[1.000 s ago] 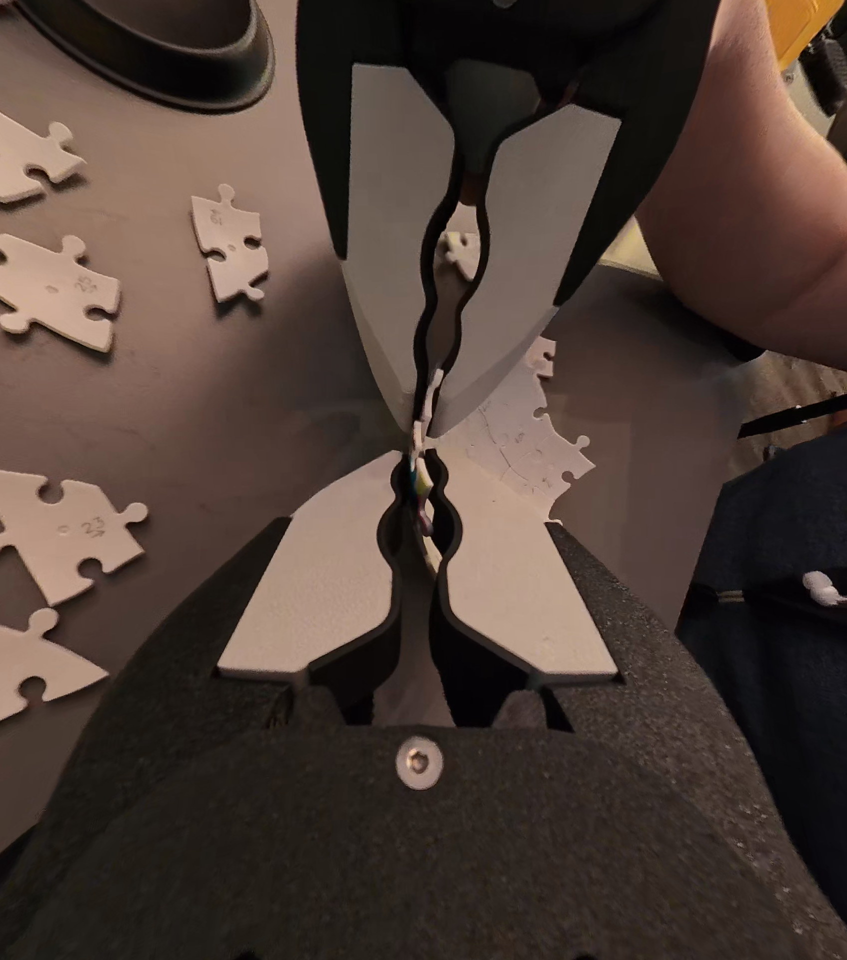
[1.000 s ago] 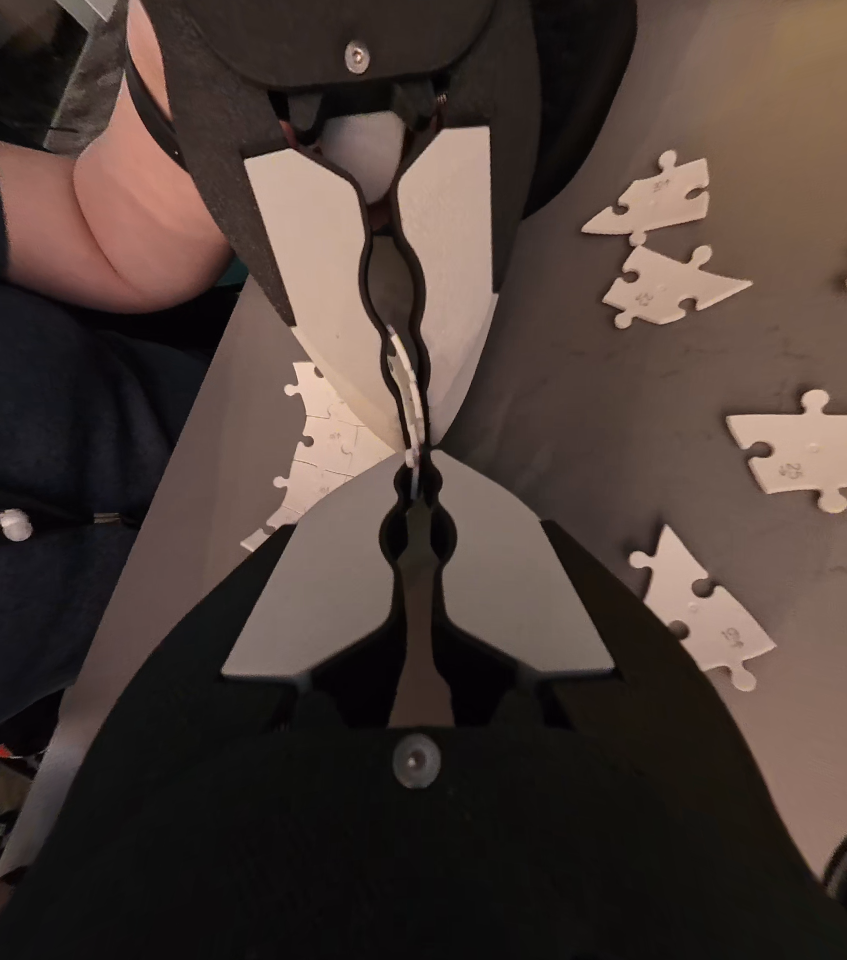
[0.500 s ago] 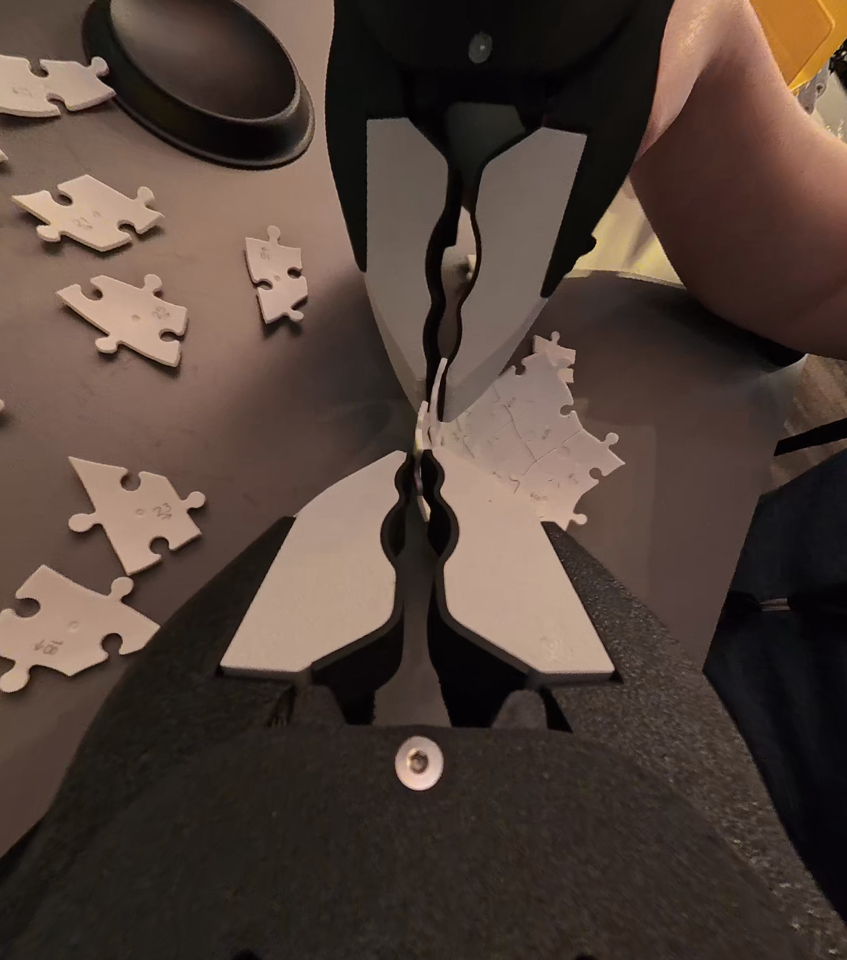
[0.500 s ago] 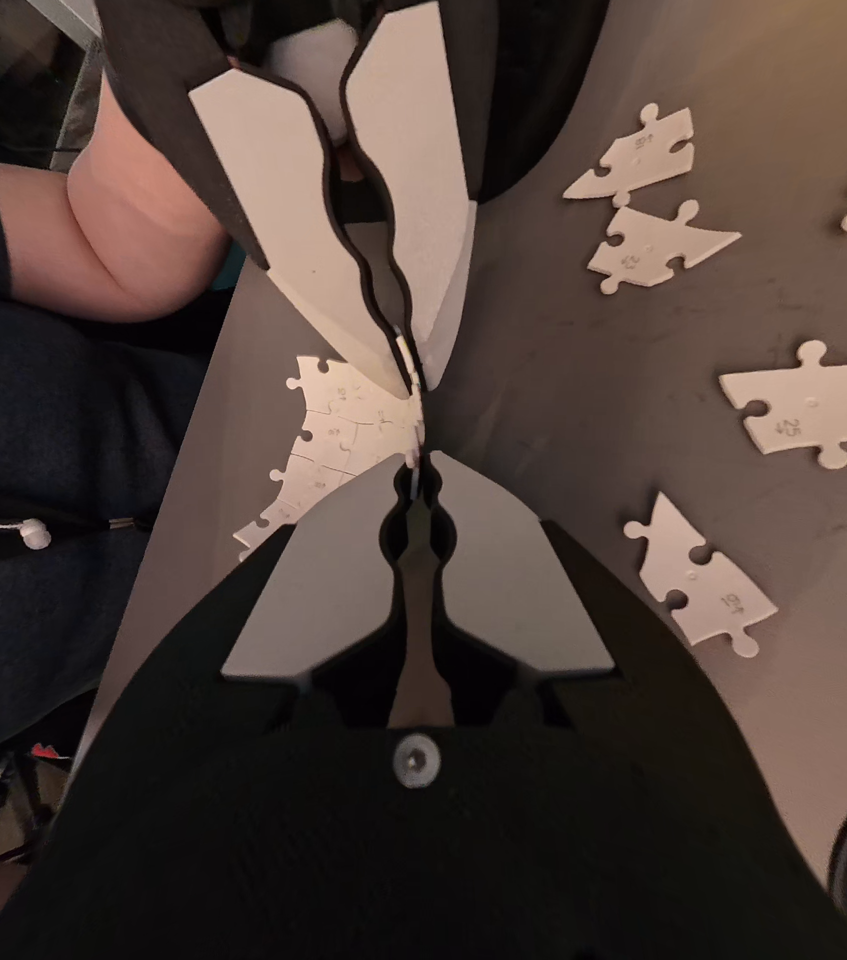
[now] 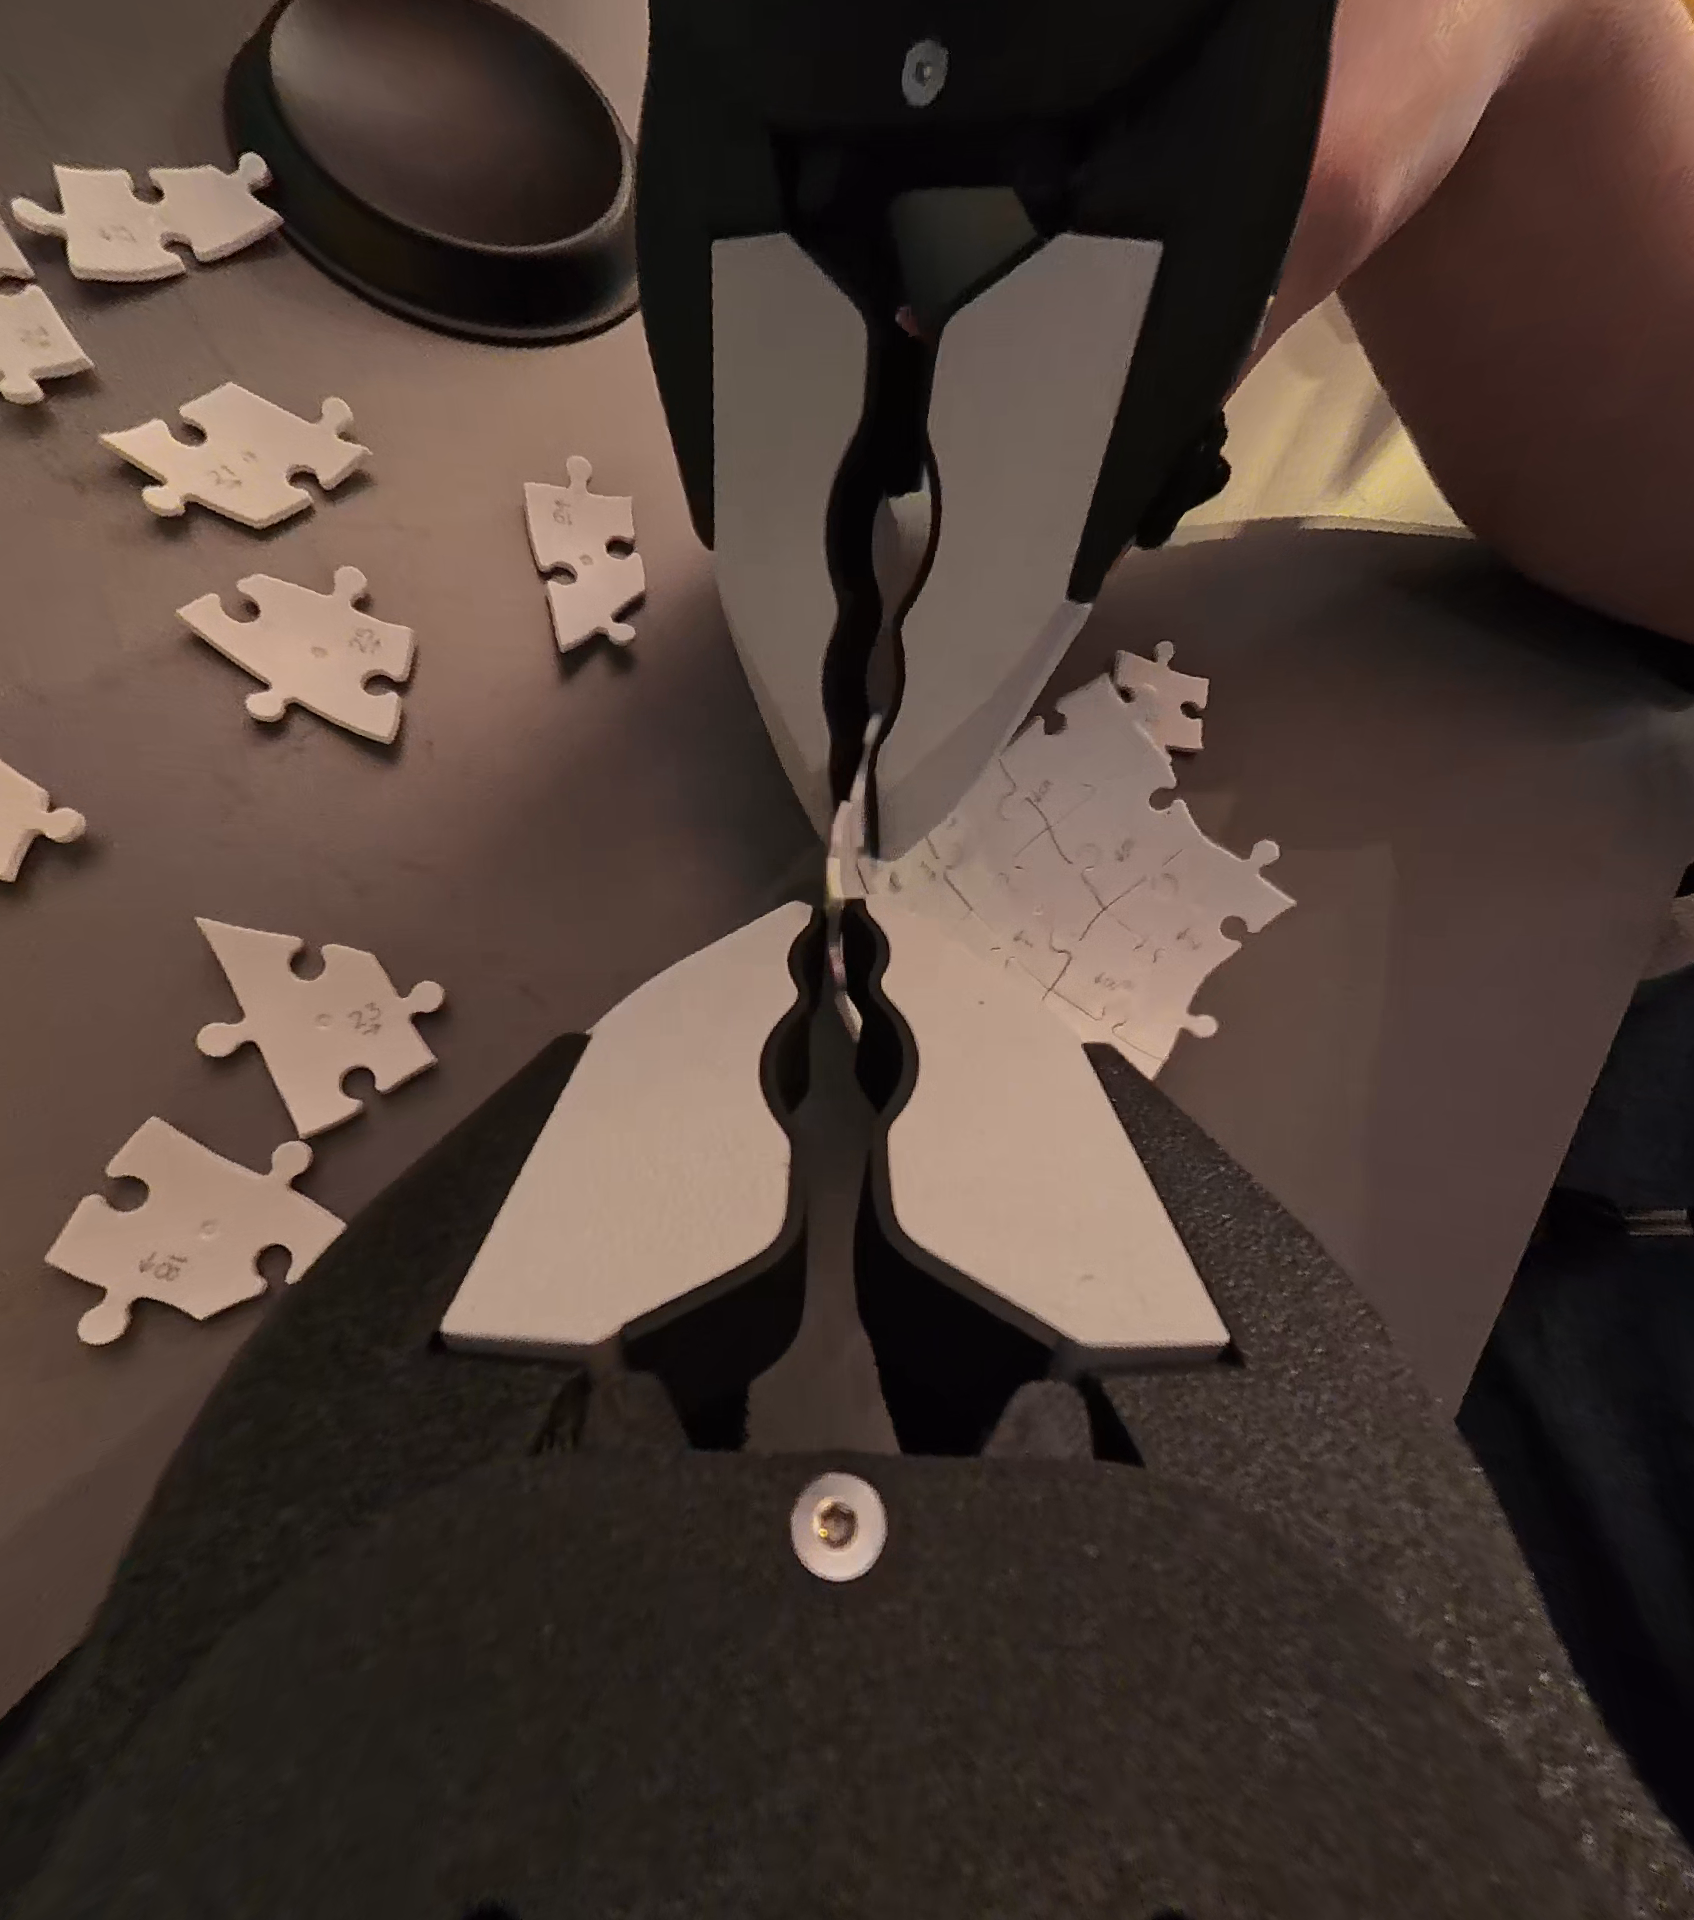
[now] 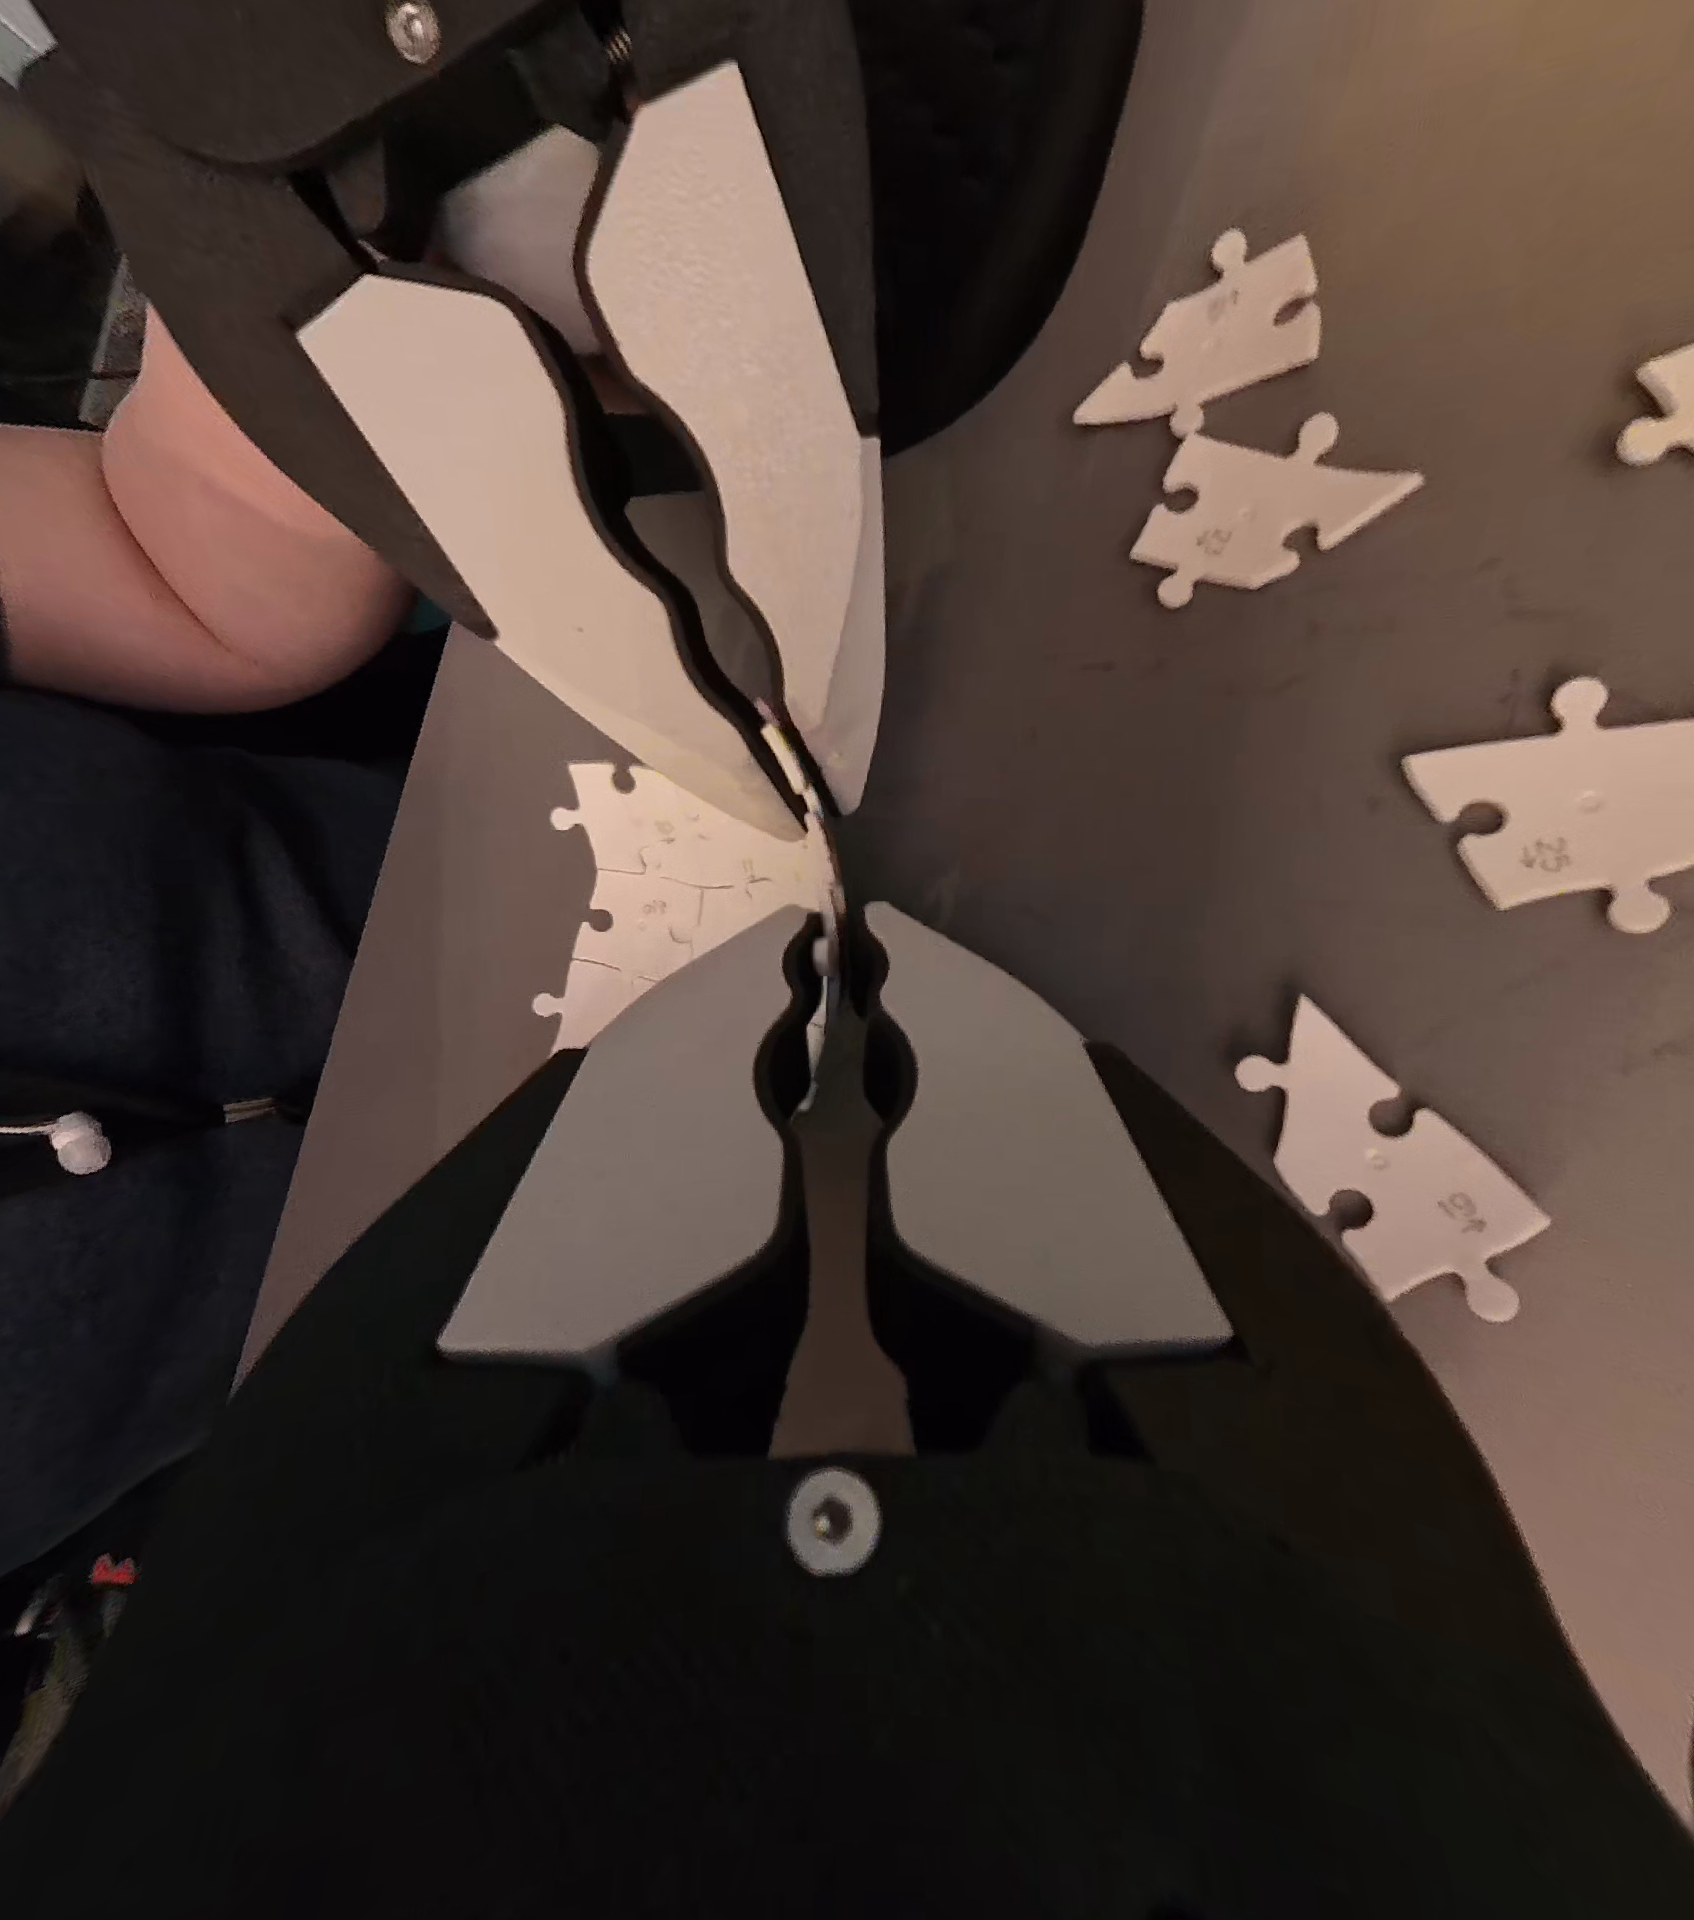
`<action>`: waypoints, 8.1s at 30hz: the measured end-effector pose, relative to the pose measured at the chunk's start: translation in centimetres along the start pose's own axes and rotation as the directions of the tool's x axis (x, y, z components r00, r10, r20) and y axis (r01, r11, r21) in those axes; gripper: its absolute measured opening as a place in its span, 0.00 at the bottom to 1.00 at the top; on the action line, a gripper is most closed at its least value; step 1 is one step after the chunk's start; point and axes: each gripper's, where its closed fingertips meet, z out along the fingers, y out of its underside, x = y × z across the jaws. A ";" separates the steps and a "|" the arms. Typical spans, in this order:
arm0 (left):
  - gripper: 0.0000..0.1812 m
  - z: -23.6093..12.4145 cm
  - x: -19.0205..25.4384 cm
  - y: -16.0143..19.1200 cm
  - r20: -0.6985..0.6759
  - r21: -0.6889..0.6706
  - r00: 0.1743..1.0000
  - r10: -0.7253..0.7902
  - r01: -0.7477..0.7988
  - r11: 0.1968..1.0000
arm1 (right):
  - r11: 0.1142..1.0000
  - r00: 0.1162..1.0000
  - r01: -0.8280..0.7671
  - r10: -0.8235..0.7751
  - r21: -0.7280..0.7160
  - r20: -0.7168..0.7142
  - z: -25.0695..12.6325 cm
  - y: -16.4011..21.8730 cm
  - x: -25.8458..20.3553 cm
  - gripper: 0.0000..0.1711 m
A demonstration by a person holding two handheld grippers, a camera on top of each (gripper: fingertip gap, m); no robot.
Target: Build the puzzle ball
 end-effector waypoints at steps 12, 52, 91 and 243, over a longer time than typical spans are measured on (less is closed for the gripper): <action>0.02 0.1 0.4 -0.1 0.020 -0.021 0.999 0.043 -0.043 0.999 | 0.999 0.999 0.029 -0.028 -0.026 0.016 0.0 0.3 -0.4 0.02; 0.01 0.8 0.9 -0.2 0.001 -0.049 1.000 0.018 -0.018 0.999 | 0.991 0.990 0.115 -0.120 -0.070 -0.072 -0.3 0.2 -0.4 0.02; 0.01 -0.6 0.1 0.3 0.045 0.029 0.997 -0.063 0.062 0.998 | 0.994 1.000 -0.009 0.010 -0.112 0.003 1.3 1.5 -0.3 0.05; 0.06 -1.4 -1.8 1.8 -0.005 -0.028 0.911 -0.413 0.412 0.911 | 0.907 0.922 0.280 -0.345 -0.316 -0.176 1.1 1.3 0.9 0.00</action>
